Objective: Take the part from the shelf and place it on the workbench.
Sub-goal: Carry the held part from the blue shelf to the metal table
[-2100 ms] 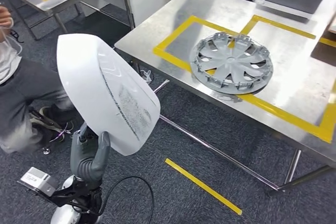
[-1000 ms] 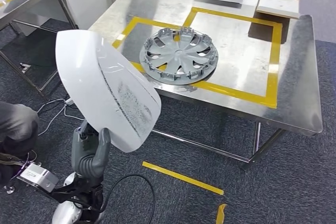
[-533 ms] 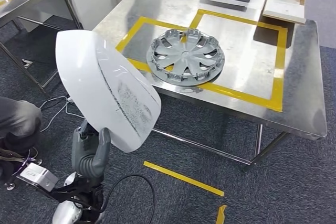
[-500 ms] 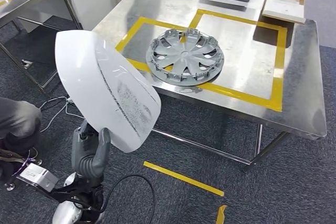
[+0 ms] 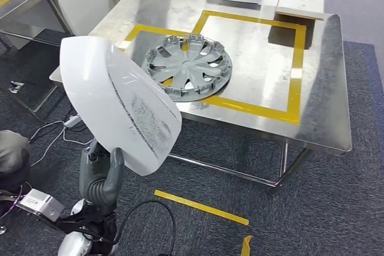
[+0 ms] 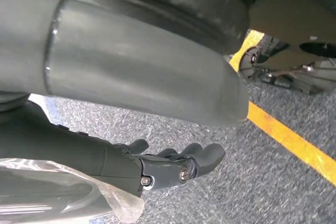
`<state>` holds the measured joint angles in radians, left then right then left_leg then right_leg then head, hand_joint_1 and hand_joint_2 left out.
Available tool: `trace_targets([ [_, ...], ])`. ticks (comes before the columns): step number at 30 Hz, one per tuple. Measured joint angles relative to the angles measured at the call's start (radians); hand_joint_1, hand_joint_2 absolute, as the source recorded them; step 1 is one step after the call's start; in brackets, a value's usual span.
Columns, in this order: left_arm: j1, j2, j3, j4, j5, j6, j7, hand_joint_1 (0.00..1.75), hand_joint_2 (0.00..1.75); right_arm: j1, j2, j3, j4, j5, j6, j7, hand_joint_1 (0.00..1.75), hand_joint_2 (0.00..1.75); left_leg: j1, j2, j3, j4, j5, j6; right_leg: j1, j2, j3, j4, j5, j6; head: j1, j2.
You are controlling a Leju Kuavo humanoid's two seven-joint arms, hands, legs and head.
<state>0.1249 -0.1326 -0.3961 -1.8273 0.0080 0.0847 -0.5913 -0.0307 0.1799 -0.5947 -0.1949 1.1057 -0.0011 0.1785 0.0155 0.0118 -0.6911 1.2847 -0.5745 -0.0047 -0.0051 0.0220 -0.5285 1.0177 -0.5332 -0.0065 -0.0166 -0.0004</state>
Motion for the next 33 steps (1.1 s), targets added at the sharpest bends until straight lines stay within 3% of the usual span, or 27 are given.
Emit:
trace_targets([
  [2,0.000,0.000,0.000,0.000,0.001,0.000,0.000,1.75,1.75,0.001,0.002,0.000,0.000,0.000,0.000,0.000,0.00,0.00,-0.015,-0.009,0.038,-0.121,0.086,0.033,0.008,0.009,0.015,-0.001,-0.013,0.000,0.002,0.000],
  [3,0.000,0.000,0.000,0.000,0.001,0.000,0.000,1.75,1.75,0.001,0.004,0.000,0.000,0.001,-0.001,0.000,0.00,0.00,-0.021,-0.014,0.058,-0.177,0.111,0.048,0.009,0.013,0.020,-0.002,-0.018,0.002,0.004,0.000],
  [5,0.000,-0.001,0.000,-0.001,0.001,0.000,0.000,1.75,1.75,0.000,0.007,0.000,0.001,0.001,-0.001,0.000,0.00,0.00,-0.030,-0.019,0.080,-0.230,0.109,0.063,0.007,0.015,0.020,-0.002,-0.022,0.015,0.007,0.000],
  [8,0.000,-0.002,0.001,-0.001,0.001,0.000,0.000,1.75,1.75,0.000,0.006,0.000,0.001,0.003,-0.001,0.000,0.00,0.00,-0.027,-0.018,0.104,-0.268,0.103,0.061,0.004,0.007,0.019,0.011,-0.022,0.038,0.006,0.000],
  [9,-0.001,-0.003,0.001,-0.001,0.002,0.000,0.000,1.75,1.75,-0.001,0.006,0.000,0.001,0.004,-0.001,0.000,0.00,0.00,-0.023,-0.017,0.114,-0.275,0.102,0.061,0.004,0.001,0.007,0.034,-0.034,0.043,0.008,0.000],
  [13,-0.001,-0.004,0.002,-0.001,0.003,0.000,0.000,1.75,1.75,-0.006,0.006,-0.001,0.000,0.010,-0.002,0.001,0.00,0.00,-0.019,-0.012,0.129,-0.280,0.089,0.058,-0.004,-0.011,-0.124,0.238,-0.115,0.061,0.014,0.000],
  [15,-0.001,-0.004,0.002,-0.001,0.003,0.000,0.000,1.75,1.75,-0.004,0.006,-0.001,0.000,0.011,-0.002,0.001,0.00,0.00,-0.019,-0.011,0.131,-0.280,0.087,0.057,-0.006,-0.012,-0.147,0.269,-0.124,0.065,0.013,0.000],
  [17,-0.001,-0.004,0.002,-0.001,0.003,0.000,0.000,1.75,1.75,-0.004,0.006,-0.001,0.001,0.012,-0.002,0.002,0.00,0.00,-0.018,-0.011,0.132,-0.280,0.085,0.056,-0.006,-0.012,-0.154,0.274,-0.121,0.066,0.014,0.000],
  [19,-0.001,-0.004,0.002,-0.001,0.004,0.000,0.000,1.75,1.75,-0.002,0.005,-0.002,0.001,0.013,-0.003,0.002,0.00,0.00,-0.014,-0.010,0.160,-0.279,0.065,0.044,-0.008,-0.020,-0.123,0.146,-0.032,0.071,0.016,0.000],
  [21,-0.003,-0.004,0.002,-0.002,0.004,-0.001,0.001,1.75,1.75,-0.002,0.004,-0.002,0.001,0.015,-0.004,0.002,0.00,0.00,-0.012,-0.006,0.186,-0.276,0.041,0.023,-0.007,-0.029,-0.078,0.011,0.047,0.055,0.016,0.000],
  [23,-0.003,-0.004,0.002,-0.003,0.004,-0.001,0.001,1.75,1.75,-0.002,0.004,-0.003,0.001,0.015,-0.004,0.003,0.00,0.00,-0.013,-0.004,0.190,-0.269,0.035,0.010,-0.004,-0.026,-0.065,0.006,0.037,0.027,0.013,0.000],
  [25,-0.005,-0.004,0.002,-0.004,0.004,-0.001,0.001,1.75,1.75,0.001,0.004,-0.004,0.000,0.015,-0.004,0.003,0.00,0.00,-0.011,-0.005,0.183,-0.231,0.019,0.001,-0.006,-0.022,-0.048,0.003,0.032,0.012,0.008,0.000],
  [27,-0.006,-0.004,0.002,-0.004,0.004,-0.002,0.001,1.75,1.75,0.000,0.004,-0.005,0.000,0.016,-0.004,0.002,0.00,0.00,-0.009,-0.007,0.130,-0.128,-0.027,-0.006,-0.007,-0.020,-0.031,0.001,0.023,0.002,0.004,0.000],
  [29,-0.007,-0.003,0.001,-0.005,0.004,-0.002,0.001,1.75,1.75,0.001,0.004,-0.005,0.000,0.017,-0.004,0.002,0.00,0.00,-0.009,-0.007,0.054,-0.009,-0.070,-0.008,-0.006,-0.016,-0.020,0.002,0.012,-0.001,0.002,0.000],
  [30,-0.006,-0.002,0.001,-0.005,0.003,-0.002,0.001,1.75,1.75,0.001,0.004,-0.005,0.000,0.017,-0.004,0.002,0.00,0.00,-0.009,-0.007,0.029,0.015,-0.066,-0.007,-0.005,-0.014,-0.012,0.002,0.005,-0.001,0.002,0.000],
  [31,-0.006,-0.002,0.001,-0.005,0.003,-0.002,0.001,1.75,1.75,0.002,0.004,-0.006,0.000,0.018,-0.004,0.002,0.00,0.00,-0.009,-0.007,0.021,0.003,-0.039,-0.004,-0.004,-0.012,-0.002,0.002,-0.002,0.000,0.002,0.000],
  [33,-0.007,-0.001,0.001,-0.005,0.003,-0.002,0.002,1.75,1.75,0.003,0.004,-0.006,0.000,0.020,-0.004,0.002,0.00,0.00,-0.012,-0.008,0.043,-0.104,0.057,0.008,-0.004,-0.007,0.021,0.001,-0.020,0.004,0.002,0.000],
])
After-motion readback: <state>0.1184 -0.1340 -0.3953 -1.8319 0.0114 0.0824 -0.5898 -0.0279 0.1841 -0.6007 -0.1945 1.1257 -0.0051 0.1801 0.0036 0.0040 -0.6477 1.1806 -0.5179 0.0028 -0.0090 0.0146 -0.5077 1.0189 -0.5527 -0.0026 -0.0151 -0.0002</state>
